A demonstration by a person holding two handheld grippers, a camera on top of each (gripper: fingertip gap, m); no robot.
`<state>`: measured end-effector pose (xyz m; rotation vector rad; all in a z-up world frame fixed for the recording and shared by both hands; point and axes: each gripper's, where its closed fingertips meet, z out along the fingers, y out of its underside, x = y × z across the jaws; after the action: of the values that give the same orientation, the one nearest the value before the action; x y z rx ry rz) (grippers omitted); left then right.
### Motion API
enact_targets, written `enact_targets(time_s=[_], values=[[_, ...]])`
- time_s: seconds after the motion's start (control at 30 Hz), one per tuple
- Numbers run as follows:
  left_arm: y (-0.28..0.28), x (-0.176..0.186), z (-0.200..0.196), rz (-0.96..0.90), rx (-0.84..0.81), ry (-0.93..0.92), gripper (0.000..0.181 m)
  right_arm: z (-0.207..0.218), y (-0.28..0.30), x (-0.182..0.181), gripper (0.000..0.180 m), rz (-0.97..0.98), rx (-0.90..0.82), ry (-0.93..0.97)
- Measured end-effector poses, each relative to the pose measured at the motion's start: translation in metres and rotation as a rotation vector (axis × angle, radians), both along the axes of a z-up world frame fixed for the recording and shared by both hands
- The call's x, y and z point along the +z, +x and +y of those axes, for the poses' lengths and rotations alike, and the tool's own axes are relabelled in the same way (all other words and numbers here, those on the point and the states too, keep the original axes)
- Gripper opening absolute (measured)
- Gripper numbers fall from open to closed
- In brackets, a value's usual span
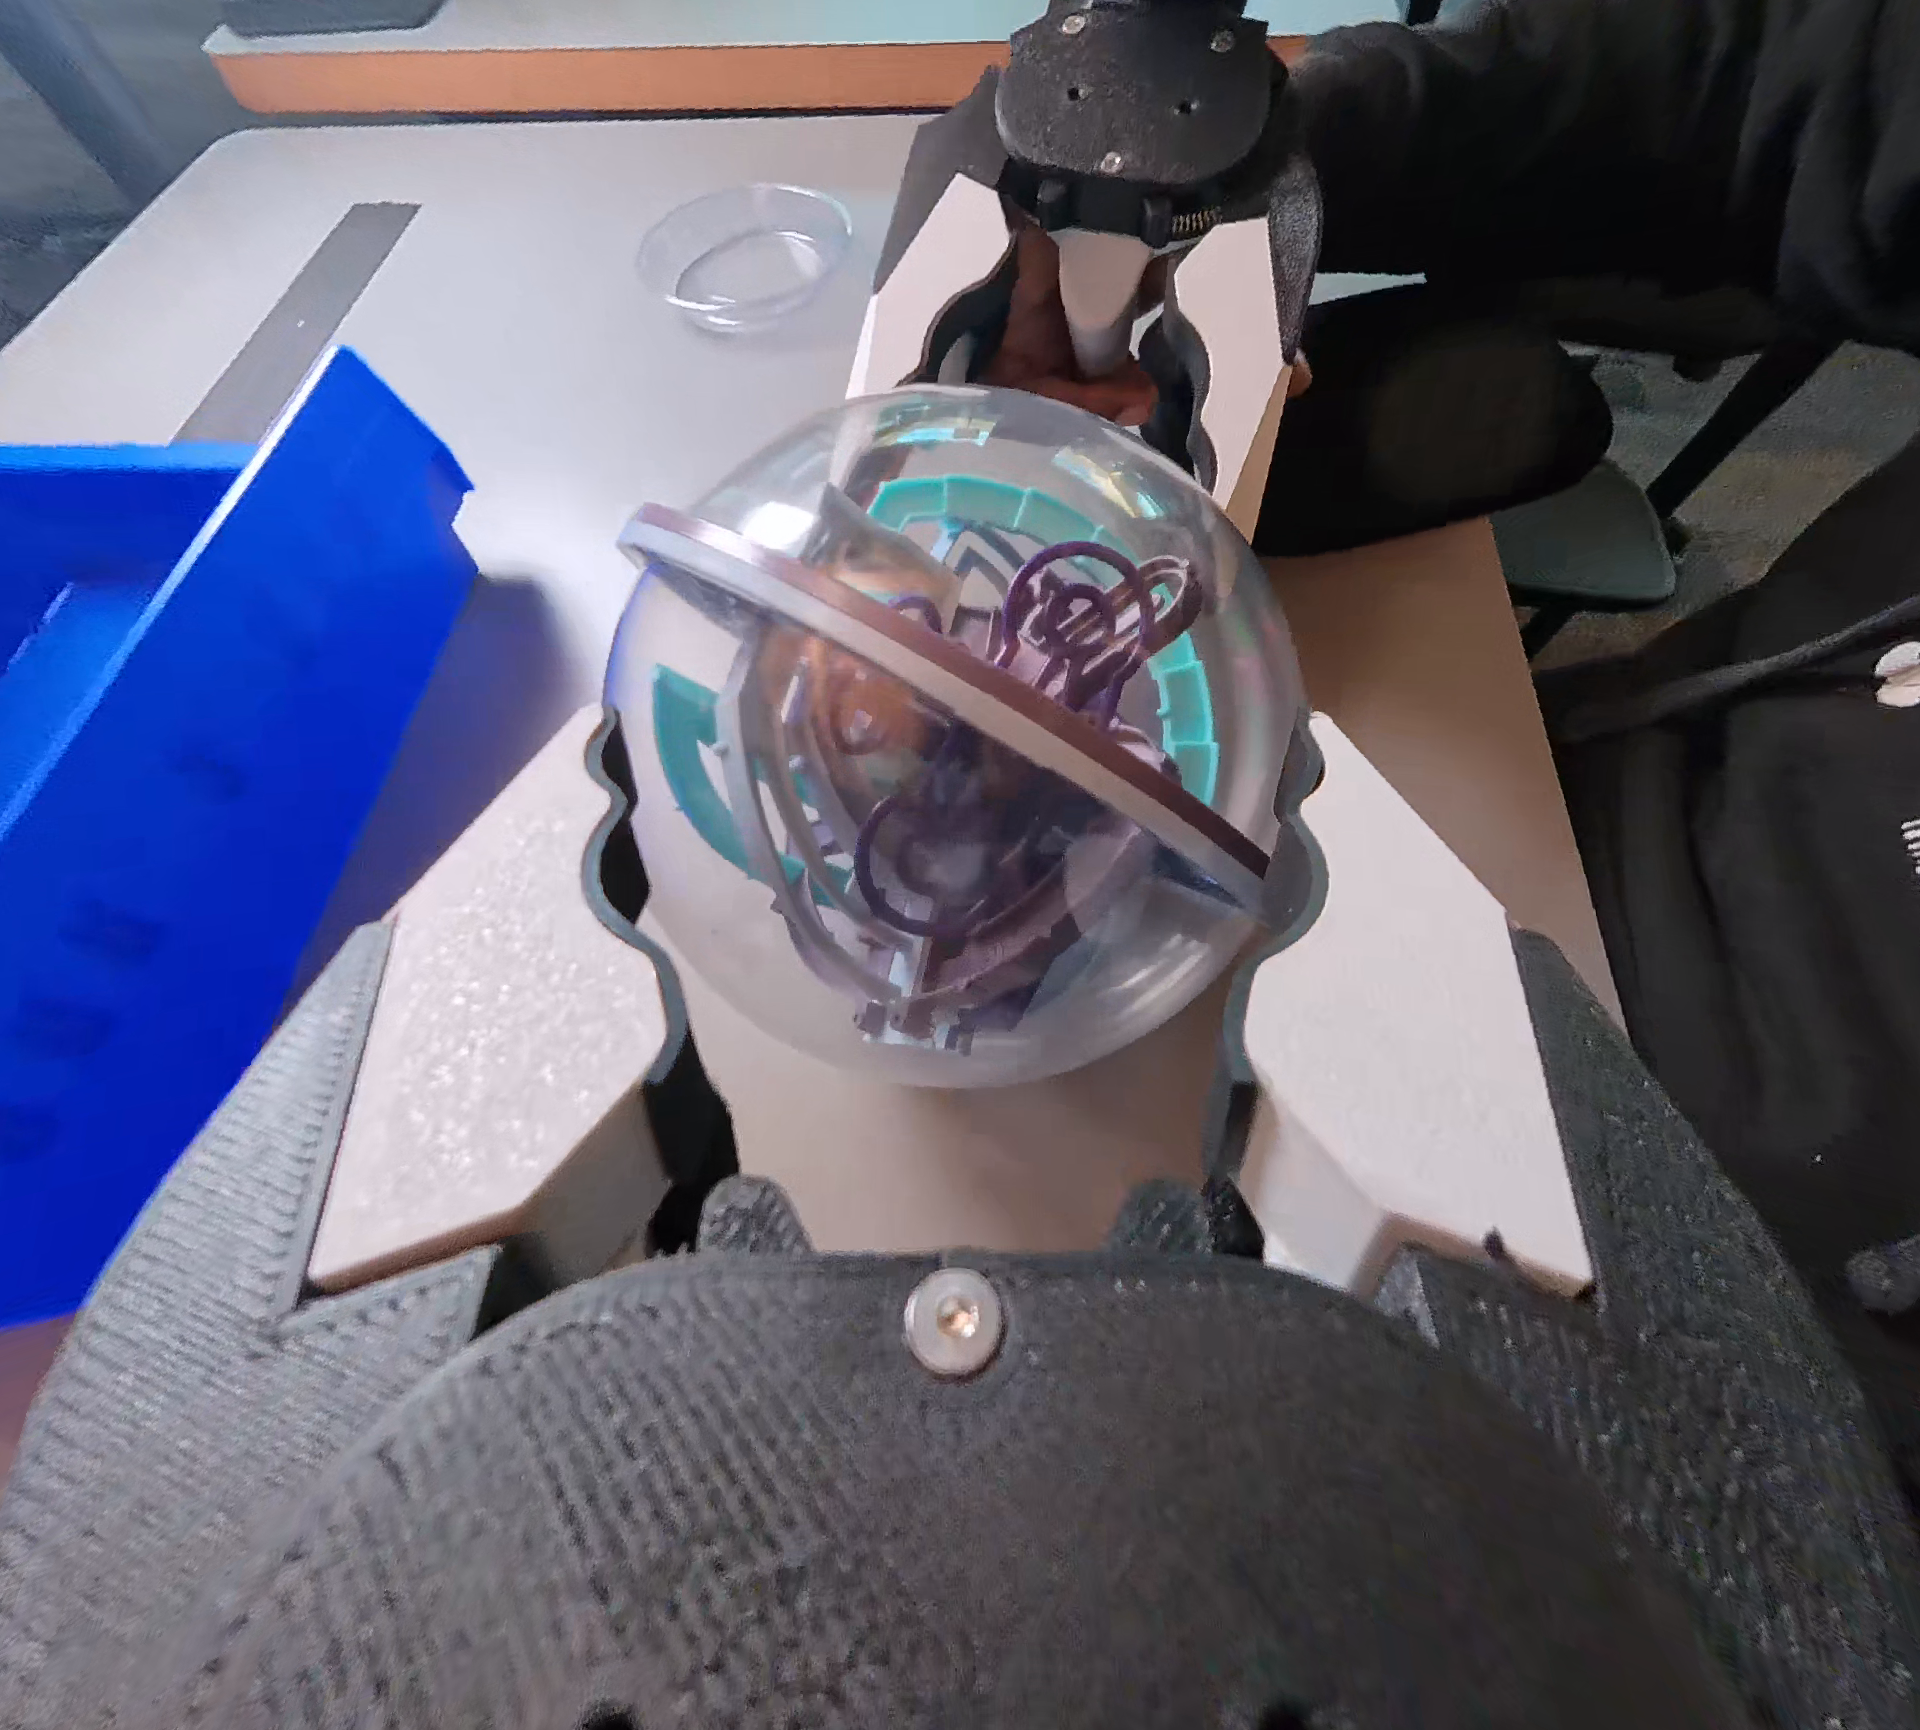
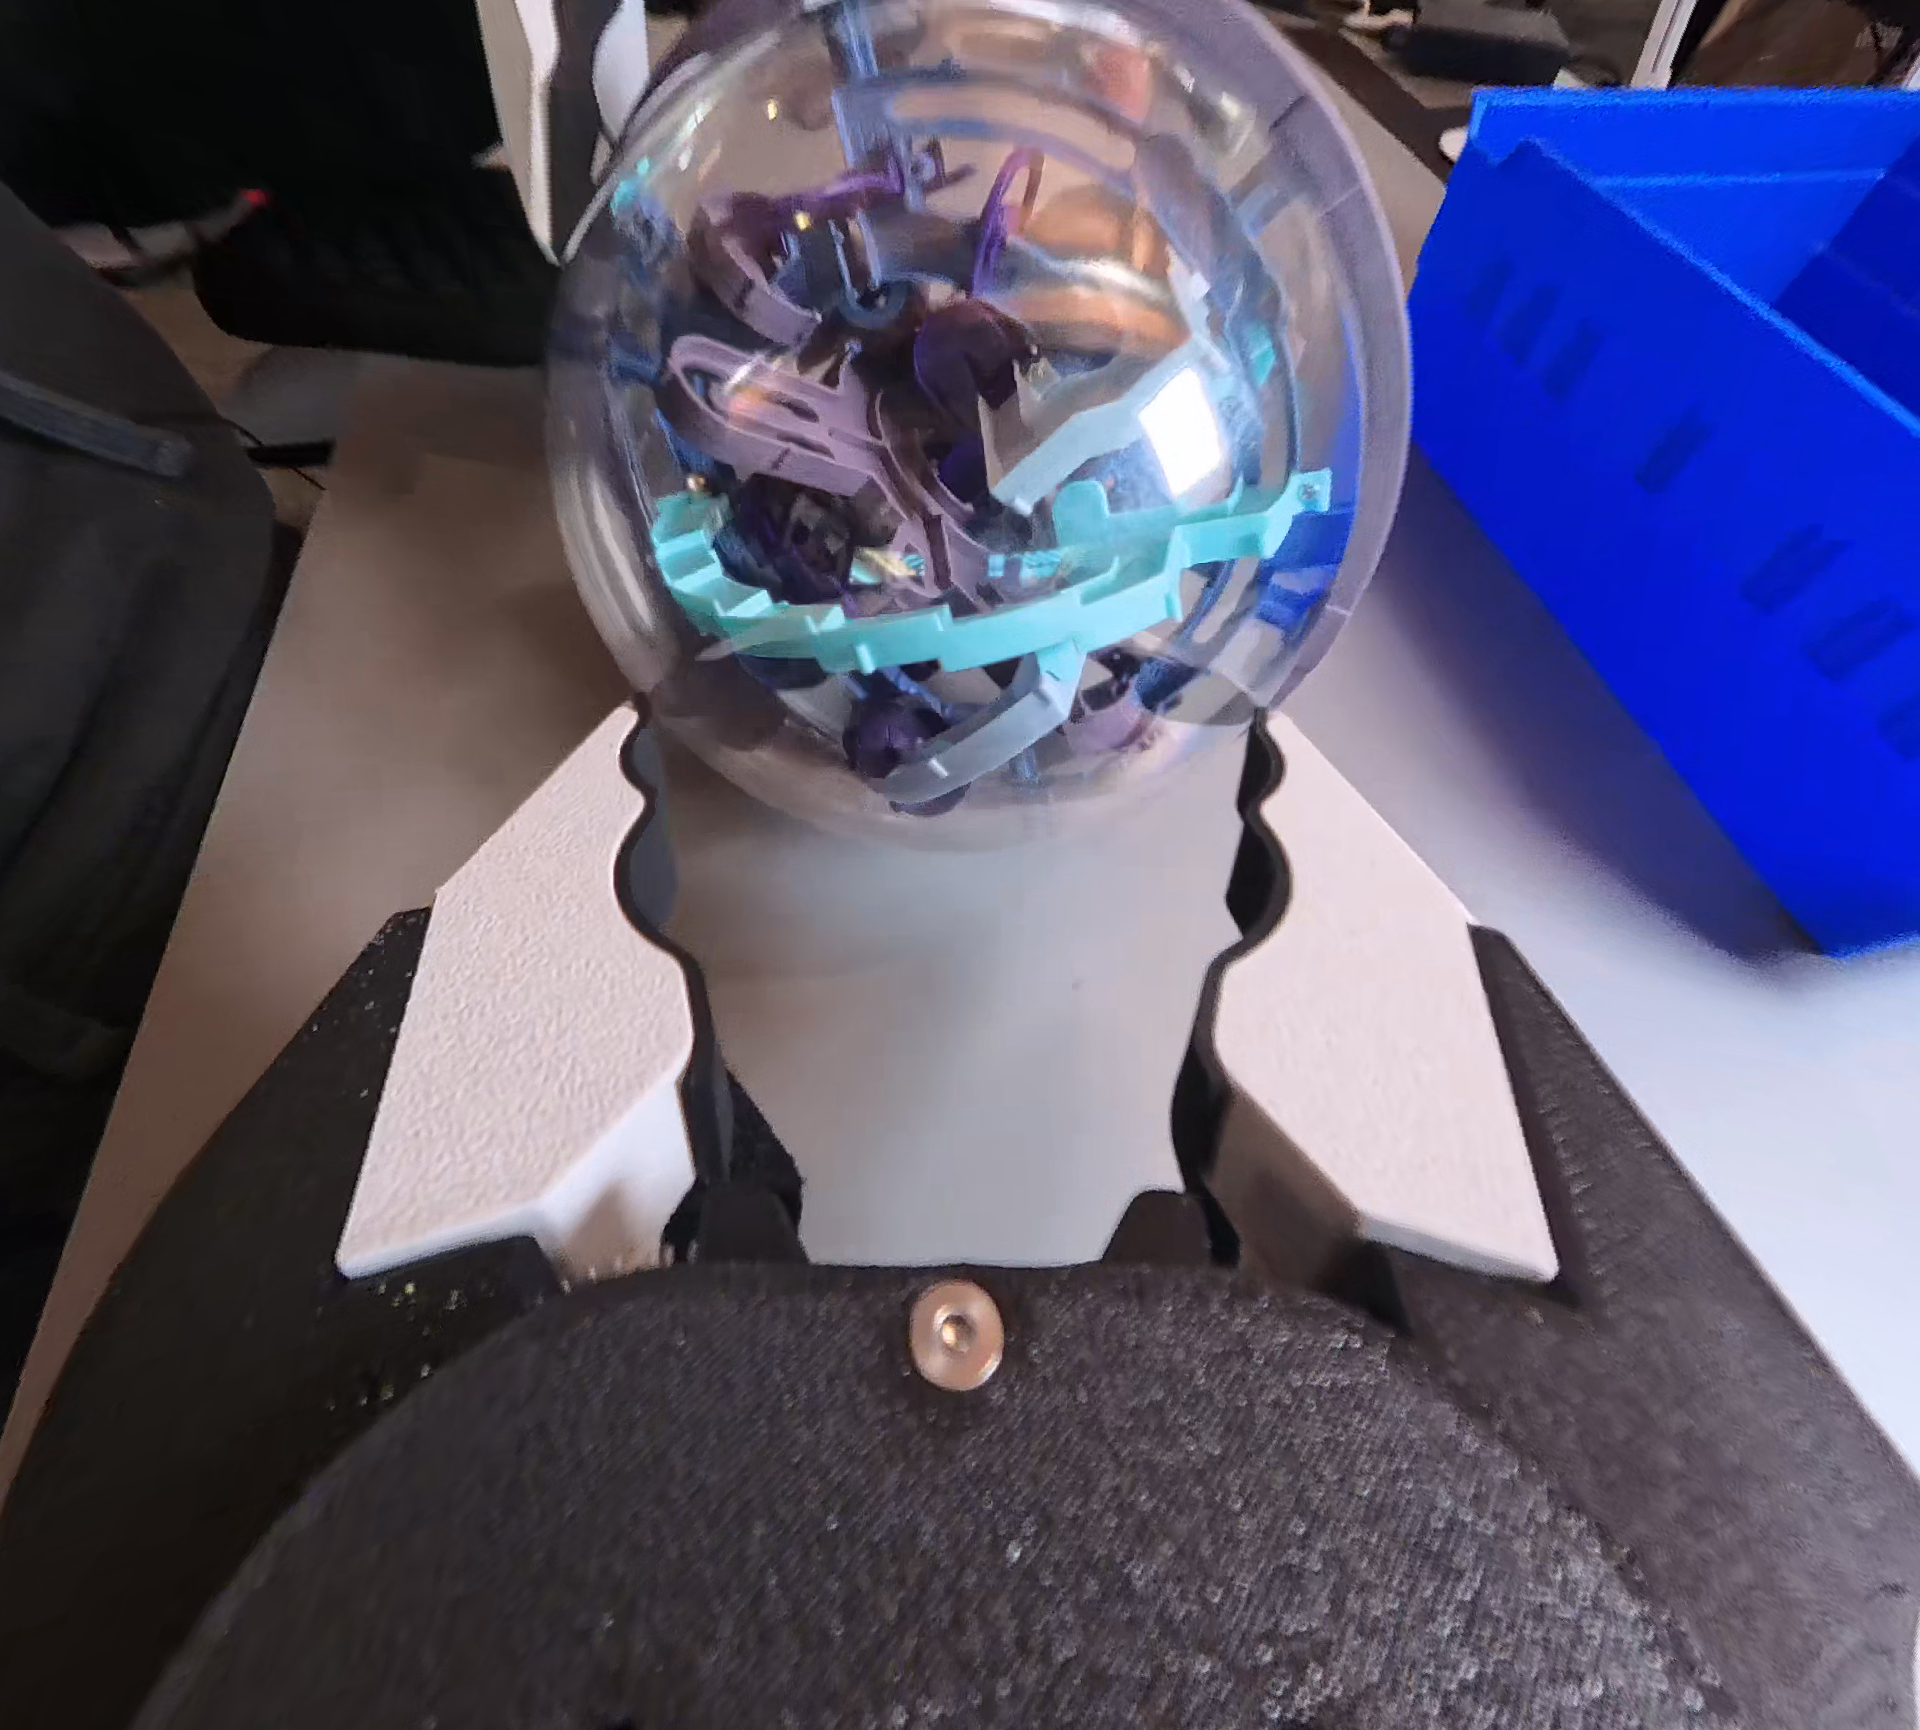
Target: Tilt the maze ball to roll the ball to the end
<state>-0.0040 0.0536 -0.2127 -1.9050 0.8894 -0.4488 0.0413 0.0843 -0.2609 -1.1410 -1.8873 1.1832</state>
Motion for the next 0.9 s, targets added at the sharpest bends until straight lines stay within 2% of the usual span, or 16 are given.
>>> enact_targets(time_s=[0.3, 0.57, 0.73, 0.83, 0.9], values=[[0.02, 0.007, 0.002, 0.128, -0.128, 0.05, 0.121, -0.005, 0.001, -0.017, 0.113, -0.032, -0.111, 0.073], [0.007, 0.007, 0.005, 0.077, -0.164, -0.001, 0.121, -0.006, -0.004, -0.014, 0.11, -0.002, -0.147, 0.027], [0.012, 0.007, 0.003, 0.062, -0.215, -0.013, 0.121, -0.003, 0.01, -0.014, 0.094, -0.07, -0.06, 0.081], [0.013, 0.005, 0.005, 0.066, -0.233, -0.027, 0.121, 0.013, 0.022, 0.011, 0.073, -0.087, 0.025, 0.122], [0.013, 0.004, 0.007, 0.083, -0.238, -0.034, 0.12, 0.025, 0.021, 0.031, 0.07, -0.074, 0.055, 0.155]])
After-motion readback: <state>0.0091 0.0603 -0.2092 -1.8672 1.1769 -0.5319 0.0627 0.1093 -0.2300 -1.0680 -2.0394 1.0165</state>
